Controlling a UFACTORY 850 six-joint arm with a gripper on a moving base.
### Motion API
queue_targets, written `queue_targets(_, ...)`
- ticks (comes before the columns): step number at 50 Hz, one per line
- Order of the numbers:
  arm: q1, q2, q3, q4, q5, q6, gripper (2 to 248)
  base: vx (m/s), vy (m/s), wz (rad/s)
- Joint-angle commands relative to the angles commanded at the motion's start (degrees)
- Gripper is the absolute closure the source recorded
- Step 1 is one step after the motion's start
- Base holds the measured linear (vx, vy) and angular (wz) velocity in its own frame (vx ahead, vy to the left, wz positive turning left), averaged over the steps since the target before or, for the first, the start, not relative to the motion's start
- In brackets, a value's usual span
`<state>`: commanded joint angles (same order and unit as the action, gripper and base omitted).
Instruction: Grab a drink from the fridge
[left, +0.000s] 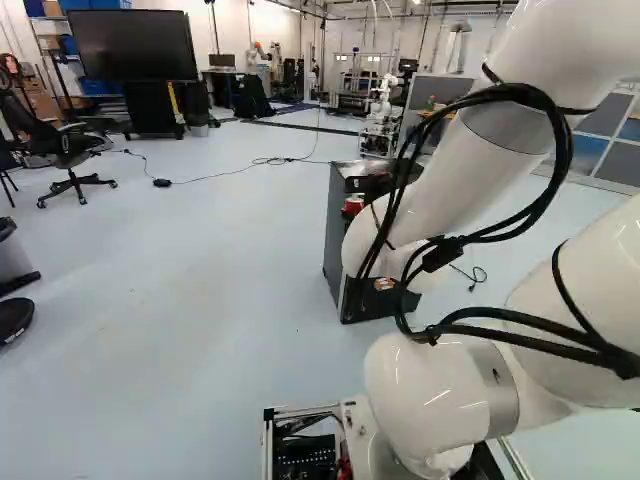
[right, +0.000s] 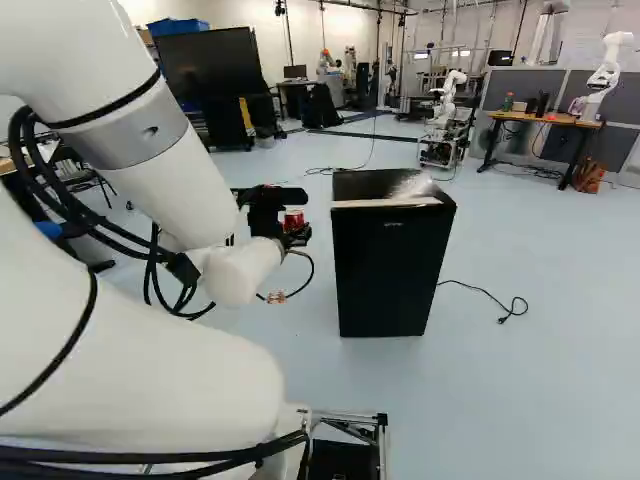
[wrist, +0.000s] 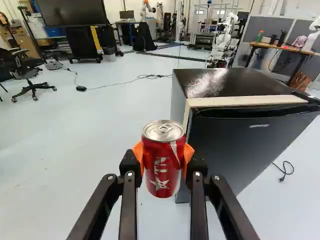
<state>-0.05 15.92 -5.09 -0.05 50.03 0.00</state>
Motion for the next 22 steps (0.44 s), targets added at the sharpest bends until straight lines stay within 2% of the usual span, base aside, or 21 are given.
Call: queue_targets(22,0.0,0.1,0.1,0.0,0.0,0.0,154,0.0,0.0,0.0)
